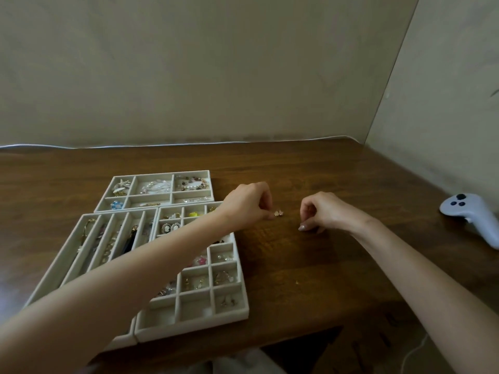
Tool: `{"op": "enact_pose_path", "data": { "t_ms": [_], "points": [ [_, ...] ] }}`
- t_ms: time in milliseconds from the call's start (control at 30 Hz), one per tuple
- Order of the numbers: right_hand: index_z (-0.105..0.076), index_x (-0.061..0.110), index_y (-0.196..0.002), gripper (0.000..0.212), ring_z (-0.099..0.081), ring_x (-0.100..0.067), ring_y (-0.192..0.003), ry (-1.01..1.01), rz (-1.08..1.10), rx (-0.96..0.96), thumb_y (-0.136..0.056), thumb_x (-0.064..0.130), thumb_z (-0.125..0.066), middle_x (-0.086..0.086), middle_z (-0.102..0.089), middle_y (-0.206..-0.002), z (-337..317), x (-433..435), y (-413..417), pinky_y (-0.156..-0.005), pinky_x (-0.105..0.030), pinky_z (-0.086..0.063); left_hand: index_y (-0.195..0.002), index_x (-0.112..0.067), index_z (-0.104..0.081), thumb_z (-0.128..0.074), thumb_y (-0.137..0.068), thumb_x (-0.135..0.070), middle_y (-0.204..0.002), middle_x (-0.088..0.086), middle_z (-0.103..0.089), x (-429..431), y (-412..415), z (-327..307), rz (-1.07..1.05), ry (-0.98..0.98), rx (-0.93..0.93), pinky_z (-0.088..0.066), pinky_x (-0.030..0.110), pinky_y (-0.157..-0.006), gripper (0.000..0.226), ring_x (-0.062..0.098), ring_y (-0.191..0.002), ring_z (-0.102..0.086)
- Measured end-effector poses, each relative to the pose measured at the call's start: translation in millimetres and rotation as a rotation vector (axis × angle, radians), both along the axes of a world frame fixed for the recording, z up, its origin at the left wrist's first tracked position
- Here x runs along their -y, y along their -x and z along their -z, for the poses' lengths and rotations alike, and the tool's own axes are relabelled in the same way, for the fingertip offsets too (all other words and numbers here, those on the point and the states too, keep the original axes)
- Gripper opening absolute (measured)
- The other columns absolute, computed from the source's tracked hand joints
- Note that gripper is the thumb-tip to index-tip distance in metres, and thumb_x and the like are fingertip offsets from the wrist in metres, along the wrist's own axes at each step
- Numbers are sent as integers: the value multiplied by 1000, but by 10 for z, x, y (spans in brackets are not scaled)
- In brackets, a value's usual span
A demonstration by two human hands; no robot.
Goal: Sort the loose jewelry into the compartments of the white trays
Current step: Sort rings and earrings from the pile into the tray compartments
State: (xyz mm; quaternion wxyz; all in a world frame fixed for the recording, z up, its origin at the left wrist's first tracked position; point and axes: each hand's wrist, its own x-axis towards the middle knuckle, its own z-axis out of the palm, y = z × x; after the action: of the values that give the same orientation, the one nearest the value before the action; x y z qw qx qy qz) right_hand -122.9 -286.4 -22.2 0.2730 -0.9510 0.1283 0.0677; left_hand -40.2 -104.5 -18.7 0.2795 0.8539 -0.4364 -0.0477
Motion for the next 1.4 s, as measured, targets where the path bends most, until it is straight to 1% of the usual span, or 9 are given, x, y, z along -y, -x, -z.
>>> {"op": "enact_pose_path", "data": {
  "t_ms": [233,400,667,867,967,1067,1167,1300,1400],
  "points": [
    [-65,18,-81,8,-63,-11,-86,-51,-103,92,-80,19,-73,4,-63,-94,-77,-394,159,-67,-21,-51,-77,-21,-61,-74,-76,-21,-78,-7,-64,-656,203,-138,47,-22,25,-49,23,-67,13,6,-73,-57],
    [-67,20,-85,10,-61,-6,-85,-54,-243,145,-79,24,-73,6,-65,-90,-207,-835,295,-75,-24,-50,-73,-21,-65,-75,-74,-22,-75,-8,-65,-1166,414,-214,47,-30,-73,-51,21,-65,10,4,-68,-58],
    [-68,21,-83,8,-61,-3,-83,-107,-365,171,-79,25,-74,8,-67,-87,-279,-1304,429,-75,-21,-53,-66,-39,-53,-74,-74,-36,-93,-24,-40,-1480,637,-8,82,-260,174,-40,13,-79,23,-5,-93,-38],
    [-65,26,-77,10,-59,0,-78,-93,-409,164,-78,25,-75,11,-64,-82,-319,-1448,483,-70,-18,-50,-77,-32,-58,-67,-79,-33,-93,-20,-36,-1474,718,43,96,-306,251,-33,10,-68,10,-1,-91,-32],
    [-65,27,-76,11,-57,2,-77,-68,-438,159,-78,23,-75,12,-62,-80,-315,-1543,499,-66,-16,-49,-80,-34,-52,-64,-82,-32,-96,-15,-36,-1444,744,40,84,-333,302,-29,9,-62,12,2,-93,-32],
    [-66,26,-76,11,-56,3,-77,-24,-467,142,-77,23,-76,13,-61,-81,-299,-1656,488,-66,-16,-47,-85,-33,-56,-65,-82,-35,-94,-16,-38,-1457,683,12,39,-301,300,-31,13,-69,10,3,-96,-40],
    [-69,21,-81,9,-57,-3,-77,33,-465,123,-77,24,-77,10,-61,-83,-285,-1766,462,-69,-20,-51,-84,-31,-56,-66,-82,-35,-87,-18,-39,-1524,579,-69,-56,-232,282,-33,15,-68,10,0,-83,-38],
    [-69,20,-82,5,-53,-1,-68,182,-485,77,-81,23,-73,11,-59,-77,-278,-1890,431,-56,-12,-39,-79,-31,-51,-66,-82,-33,-78,-20,-41,-1614,479,-128,-154,-161,260,-31,13,-58,16,-2,-69,-41],
    [-70,18,-87,8,-56,-5,-77,286,-502,64,-81,23,-73,7,-63,-84,-254,-1970,409,-64,-17,-41,-78,-30,-54,-66,-82,-32,-79,-17,-48,-1664,416,-122,-213,-124,234,-40,20,-62,14,-1,-68,-45]
  ]
}}
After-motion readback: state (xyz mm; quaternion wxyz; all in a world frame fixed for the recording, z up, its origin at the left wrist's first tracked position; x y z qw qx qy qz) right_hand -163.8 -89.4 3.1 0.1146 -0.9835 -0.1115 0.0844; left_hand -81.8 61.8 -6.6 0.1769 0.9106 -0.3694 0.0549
